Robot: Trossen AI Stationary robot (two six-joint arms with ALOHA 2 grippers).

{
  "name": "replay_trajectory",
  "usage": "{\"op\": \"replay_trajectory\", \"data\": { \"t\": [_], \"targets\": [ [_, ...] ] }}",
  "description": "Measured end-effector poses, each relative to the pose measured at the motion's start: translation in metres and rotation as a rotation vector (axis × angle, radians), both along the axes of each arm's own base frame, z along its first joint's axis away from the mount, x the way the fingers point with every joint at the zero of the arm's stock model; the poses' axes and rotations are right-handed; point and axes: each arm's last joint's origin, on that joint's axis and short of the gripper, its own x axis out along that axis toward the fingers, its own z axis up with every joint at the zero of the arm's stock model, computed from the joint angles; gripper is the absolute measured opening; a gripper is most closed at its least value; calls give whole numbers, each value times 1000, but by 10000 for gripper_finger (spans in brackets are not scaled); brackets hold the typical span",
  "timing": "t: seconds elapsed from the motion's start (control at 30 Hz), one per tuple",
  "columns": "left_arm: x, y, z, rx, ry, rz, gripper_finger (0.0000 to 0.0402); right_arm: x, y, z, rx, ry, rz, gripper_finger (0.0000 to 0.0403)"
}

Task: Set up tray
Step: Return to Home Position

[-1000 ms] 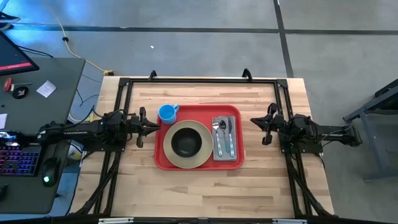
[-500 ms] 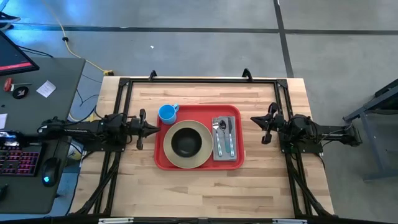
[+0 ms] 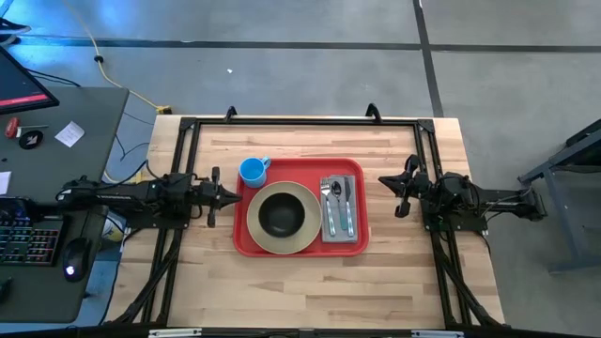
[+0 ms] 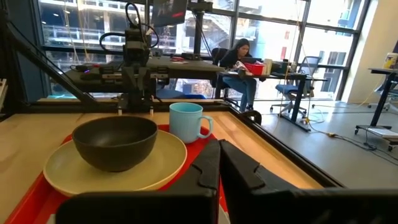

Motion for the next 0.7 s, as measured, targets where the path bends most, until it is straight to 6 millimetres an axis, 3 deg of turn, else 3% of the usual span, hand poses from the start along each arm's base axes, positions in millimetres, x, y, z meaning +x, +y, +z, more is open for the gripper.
{"op": "replay_trajectory", "data": {
  "t": [0.23, 0.43, 0.7],
  "targets": [
    [1, -1, 5, -2, -58, -19, 27, 0, 0, 0, -1, 1, 0, 1],
    [2, -2, 12, -3, -139, -69, 74, 0, 0, 0, 27, -7, 2, 2],
    [1, 1, -1, 2, -35, 35, 102, 0, 0, 0, 22, -5, 2, 3]
  ]
}}
